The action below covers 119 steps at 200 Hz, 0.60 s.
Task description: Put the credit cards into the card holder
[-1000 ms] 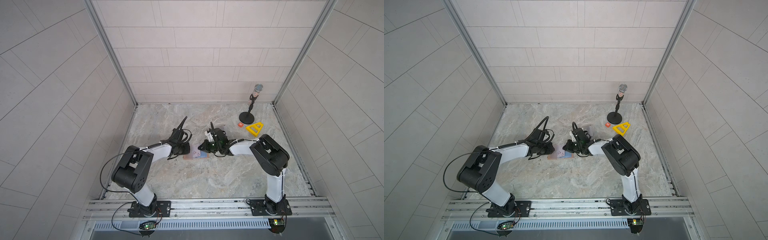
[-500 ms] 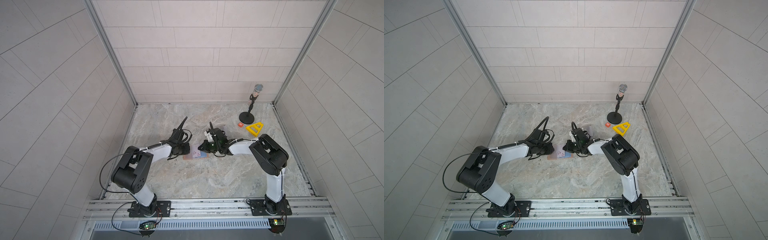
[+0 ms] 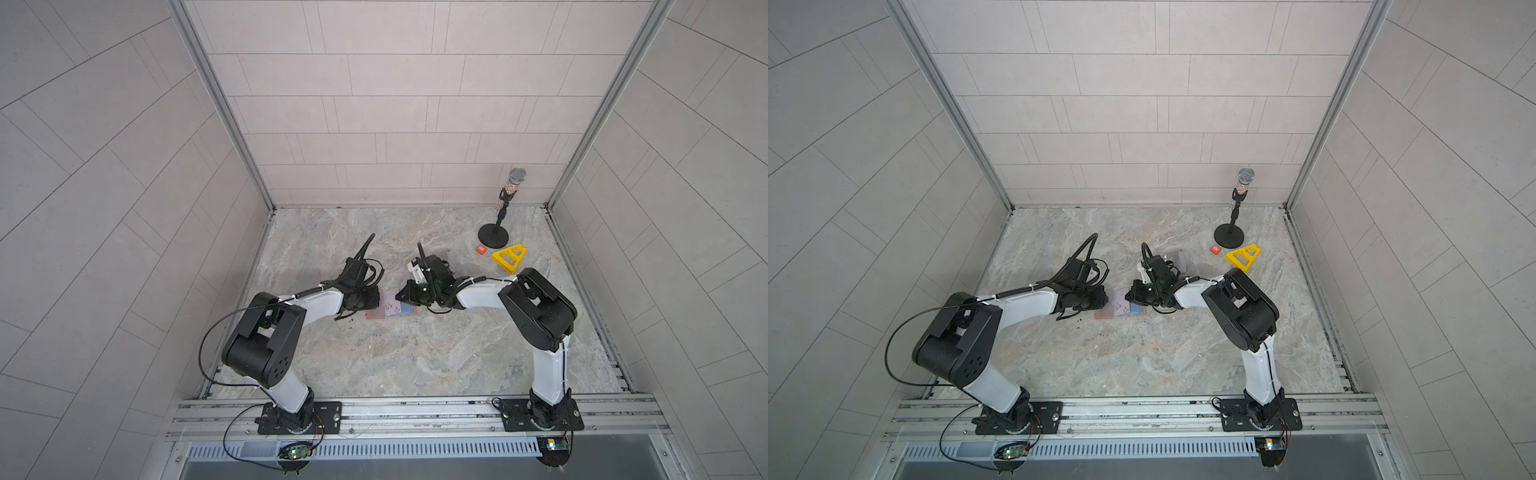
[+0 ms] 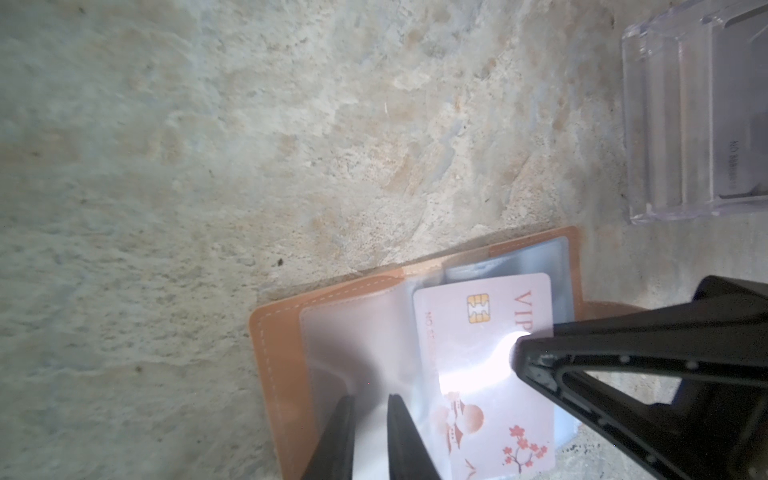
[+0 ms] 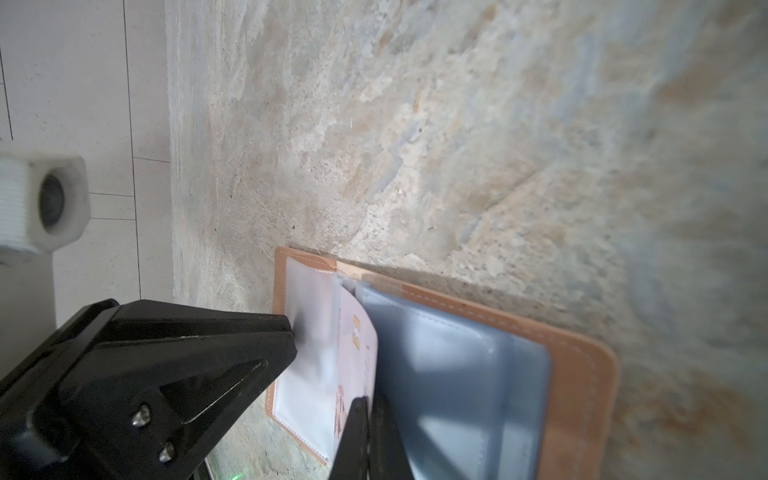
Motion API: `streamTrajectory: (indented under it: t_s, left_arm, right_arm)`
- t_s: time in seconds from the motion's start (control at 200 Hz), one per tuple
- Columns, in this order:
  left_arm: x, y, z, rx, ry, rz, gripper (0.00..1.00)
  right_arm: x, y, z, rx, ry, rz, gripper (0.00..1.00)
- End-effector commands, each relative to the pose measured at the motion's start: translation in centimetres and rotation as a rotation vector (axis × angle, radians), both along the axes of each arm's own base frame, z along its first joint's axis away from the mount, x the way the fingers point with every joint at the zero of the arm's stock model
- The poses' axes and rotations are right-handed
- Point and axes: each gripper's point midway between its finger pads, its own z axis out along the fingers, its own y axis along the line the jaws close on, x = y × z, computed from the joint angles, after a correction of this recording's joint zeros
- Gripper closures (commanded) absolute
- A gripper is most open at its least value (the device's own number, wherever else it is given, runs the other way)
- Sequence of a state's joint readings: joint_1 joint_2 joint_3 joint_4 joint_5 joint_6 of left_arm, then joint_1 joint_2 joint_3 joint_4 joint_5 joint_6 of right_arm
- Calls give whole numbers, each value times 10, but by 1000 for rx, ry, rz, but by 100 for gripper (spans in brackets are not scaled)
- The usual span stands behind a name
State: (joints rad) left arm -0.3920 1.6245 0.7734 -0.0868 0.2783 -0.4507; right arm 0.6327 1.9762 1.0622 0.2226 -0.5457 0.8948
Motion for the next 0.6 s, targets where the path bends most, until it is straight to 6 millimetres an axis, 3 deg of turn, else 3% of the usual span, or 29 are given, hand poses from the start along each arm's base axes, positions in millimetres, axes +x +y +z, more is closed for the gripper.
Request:
streamTrajectory:
  t_s: [0.0, 0.35, 0.591]
  left_arm:
    - [-27, 18, -24, 77, 104, 3, 78]
    - [-28, 18, -24, 76, 104, -3, 78]
    - [-30, 18, -22, 70, 101, -4, 76]
  right_arm:
    - [-22, -14, -43, -114, 117, 9, 100]
    - [-23, -15, -52, -140, 129, 11, 98]
    - [-21, -20, -42, -181, 94, 5, 80]
